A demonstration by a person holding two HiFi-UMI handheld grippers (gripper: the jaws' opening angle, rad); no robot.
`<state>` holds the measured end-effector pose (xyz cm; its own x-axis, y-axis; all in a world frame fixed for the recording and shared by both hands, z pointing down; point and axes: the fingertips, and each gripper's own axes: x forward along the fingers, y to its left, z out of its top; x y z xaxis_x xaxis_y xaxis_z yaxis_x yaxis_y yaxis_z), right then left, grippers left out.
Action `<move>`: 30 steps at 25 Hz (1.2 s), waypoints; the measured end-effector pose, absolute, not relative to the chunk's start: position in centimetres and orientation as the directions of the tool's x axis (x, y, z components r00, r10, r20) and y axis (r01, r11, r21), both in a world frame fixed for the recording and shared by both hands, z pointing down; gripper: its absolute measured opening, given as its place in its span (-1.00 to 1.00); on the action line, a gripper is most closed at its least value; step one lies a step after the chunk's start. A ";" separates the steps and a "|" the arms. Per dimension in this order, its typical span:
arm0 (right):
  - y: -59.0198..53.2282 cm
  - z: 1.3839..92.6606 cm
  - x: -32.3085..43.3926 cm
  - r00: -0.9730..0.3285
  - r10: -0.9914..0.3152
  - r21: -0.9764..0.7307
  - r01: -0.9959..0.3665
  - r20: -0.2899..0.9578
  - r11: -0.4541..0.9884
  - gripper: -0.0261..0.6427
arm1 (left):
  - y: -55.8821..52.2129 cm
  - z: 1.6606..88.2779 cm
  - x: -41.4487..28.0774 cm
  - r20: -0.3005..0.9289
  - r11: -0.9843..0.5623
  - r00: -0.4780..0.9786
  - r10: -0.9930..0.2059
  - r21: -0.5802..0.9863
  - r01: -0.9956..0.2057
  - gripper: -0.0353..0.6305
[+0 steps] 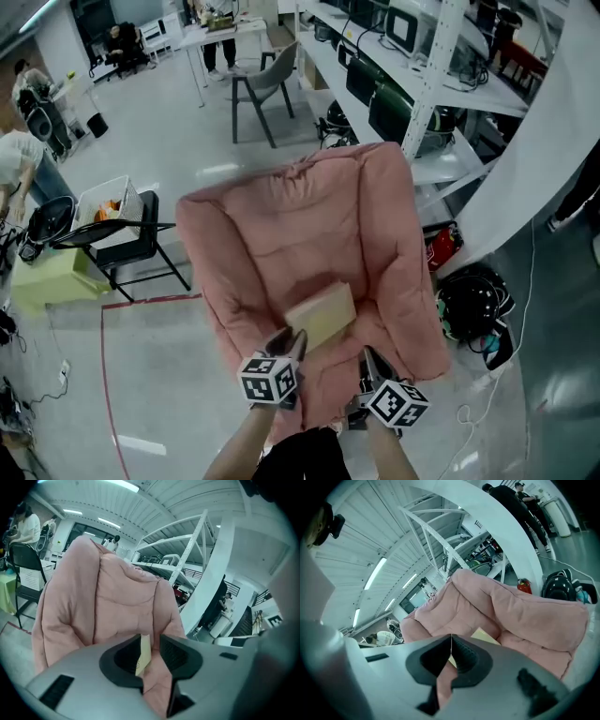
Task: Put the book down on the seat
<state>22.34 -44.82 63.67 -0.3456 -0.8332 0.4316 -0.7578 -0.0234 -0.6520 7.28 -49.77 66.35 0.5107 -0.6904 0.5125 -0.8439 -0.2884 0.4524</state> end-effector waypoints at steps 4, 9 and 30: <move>-44.3 60.7 22.0 -0.356 -0.837 -0.643 -0.766 0.415 0.006 -0.89 | -48.6 63.1 7.5 0.488 -0.330 0.538 -0.687 0.450 -0.830 -0.54; -43.5 57.2 21.5 -0.381 -0.841 -0.633 -0.772 0.383 0.061 -0.89 | -47.1 59.6 8.1 0.465 -0.375 0.559 -0.686 0.433 -0.820 -0.64; -36.5 50.0 17.6 -0.462 -0.823 -0.563 -0.796 0.331 0.220 -0.89 | -38.6 48.6 10.7 0.336 -0.463 0.653 -0.679 0.495 -0.735 -0.83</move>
